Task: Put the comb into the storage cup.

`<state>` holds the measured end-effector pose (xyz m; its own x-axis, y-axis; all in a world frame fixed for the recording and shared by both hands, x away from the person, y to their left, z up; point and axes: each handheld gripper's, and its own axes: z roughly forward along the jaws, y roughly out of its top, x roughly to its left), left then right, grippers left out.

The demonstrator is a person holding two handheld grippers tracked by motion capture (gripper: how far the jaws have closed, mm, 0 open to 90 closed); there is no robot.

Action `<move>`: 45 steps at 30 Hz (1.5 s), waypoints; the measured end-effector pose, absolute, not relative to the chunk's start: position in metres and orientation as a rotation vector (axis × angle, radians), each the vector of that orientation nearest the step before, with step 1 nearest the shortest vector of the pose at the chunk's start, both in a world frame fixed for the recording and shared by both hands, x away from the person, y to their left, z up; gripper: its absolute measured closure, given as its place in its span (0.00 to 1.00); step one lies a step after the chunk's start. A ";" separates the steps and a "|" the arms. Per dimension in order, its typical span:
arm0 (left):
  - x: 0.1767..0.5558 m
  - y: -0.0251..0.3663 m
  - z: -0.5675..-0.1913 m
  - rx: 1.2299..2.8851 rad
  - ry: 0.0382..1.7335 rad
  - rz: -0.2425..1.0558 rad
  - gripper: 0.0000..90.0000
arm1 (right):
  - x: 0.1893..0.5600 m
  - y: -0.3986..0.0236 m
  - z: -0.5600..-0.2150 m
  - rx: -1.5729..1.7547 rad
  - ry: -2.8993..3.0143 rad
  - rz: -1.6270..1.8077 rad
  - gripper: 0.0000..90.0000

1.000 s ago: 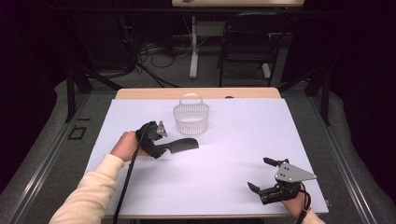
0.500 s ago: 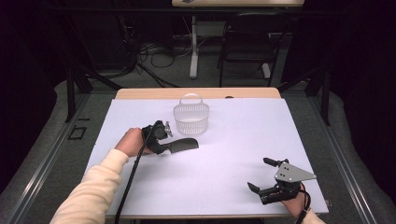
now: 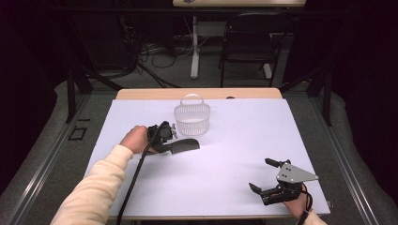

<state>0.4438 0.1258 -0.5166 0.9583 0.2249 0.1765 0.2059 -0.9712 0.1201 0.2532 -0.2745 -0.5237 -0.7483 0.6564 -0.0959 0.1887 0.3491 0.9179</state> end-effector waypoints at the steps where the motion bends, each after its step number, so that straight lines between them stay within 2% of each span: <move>1: 0.444 0.125 -0.517 3.016 0.322 0.281 0.69 | 0.253 -0.274 -0.524 0.737 2.165 1.384 0.00; 20: 0.449 0.122 -0.523 3.052 0.254 0.266 0.79 | 0.253 -0.274 -0.524 0.737 2.168 1.385 0.00; 27: 0.445 0.126 -0.515 3.000 0.267 0.305 0.80 | 0.253 -0.274 -0.524 0.740 2.165 1.383 0.00; 45: 0.426 0.137 -0.499 2.829 0.337 0.290 0.80 | 0.253 -0.274 -0.524 0.740 2.167 1.377 0.00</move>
<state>0.4261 0.1372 -0.4990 0.9527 0.2559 0.1642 0.2003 -0.9345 0.2943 0.2531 -0.2743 -0.5240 -0.7464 0.6584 -0.0970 0.1918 0.3525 0.9159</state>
